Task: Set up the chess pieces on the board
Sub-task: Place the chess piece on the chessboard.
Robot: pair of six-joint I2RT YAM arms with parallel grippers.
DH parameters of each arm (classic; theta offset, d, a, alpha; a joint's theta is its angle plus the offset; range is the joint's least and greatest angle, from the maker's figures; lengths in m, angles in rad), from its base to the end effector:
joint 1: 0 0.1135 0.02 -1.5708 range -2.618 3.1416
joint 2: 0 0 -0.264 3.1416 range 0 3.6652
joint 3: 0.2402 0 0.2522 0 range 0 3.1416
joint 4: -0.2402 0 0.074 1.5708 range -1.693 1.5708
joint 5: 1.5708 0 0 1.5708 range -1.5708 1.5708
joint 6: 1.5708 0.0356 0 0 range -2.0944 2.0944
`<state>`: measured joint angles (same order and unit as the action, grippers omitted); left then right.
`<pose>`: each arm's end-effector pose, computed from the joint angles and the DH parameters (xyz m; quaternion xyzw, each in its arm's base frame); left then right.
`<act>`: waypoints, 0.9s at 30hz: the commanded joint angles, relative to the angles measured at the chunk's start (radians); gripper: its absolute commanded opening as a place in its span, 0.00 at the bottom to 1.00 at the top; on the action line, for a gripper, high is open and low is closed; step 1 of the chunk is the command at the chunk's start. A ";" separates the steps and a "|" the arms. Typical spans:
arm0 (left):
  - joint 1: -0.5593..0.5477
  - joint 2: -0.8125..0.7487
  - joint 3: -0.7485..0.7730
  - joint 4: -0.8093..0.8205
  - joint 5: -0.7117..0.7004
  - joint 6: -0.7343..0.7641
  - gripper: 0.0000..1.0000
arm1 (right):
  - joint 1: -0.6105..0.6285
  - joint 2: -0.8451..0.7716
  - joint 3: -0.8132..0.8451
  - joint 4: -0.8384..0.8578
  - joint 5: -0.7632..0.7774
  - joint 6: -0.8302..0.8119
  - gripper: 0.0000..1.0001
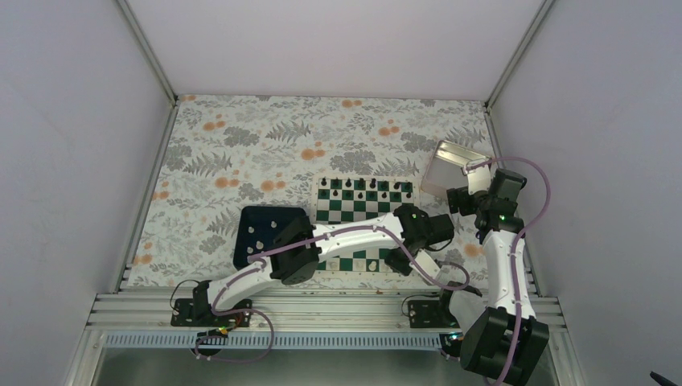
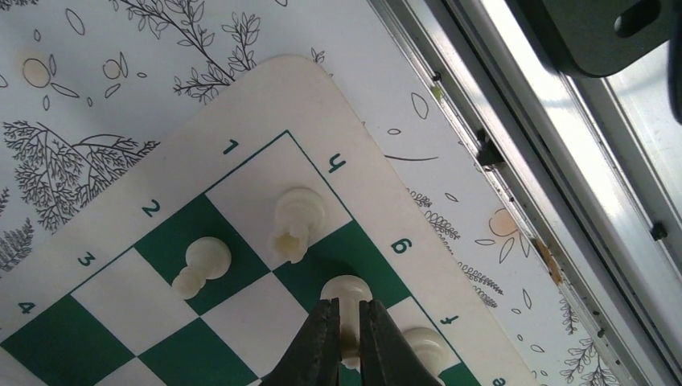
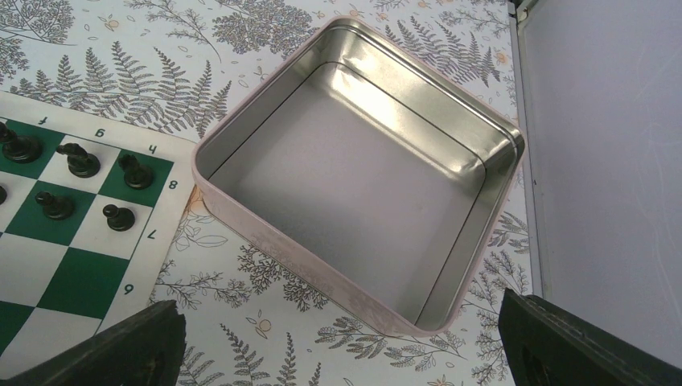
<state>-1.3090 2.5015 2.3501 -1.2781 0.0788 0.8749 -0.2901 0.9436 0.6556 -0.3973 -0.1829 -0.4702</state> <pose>0.1263 -0.4821 0.1851 0.8859 0.4568 -0.0536 0.0604 0.1948 -0.0514 0.2462 -0.1199 0.8926 -0.0817 0.4268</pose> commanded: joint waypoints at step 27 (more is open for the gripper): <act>0.004 0.048 0.043 -0.030 -0.013 0.019 0.13 | -0.010 -0.009 0.010 0.002 -0.023 -0.008 1.00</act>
<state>-1.3090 2.5183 2.3619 -1.2926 0.0788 0.8810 -0.2901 0.9432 0.6556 -0.3973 -0.1898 -0.4702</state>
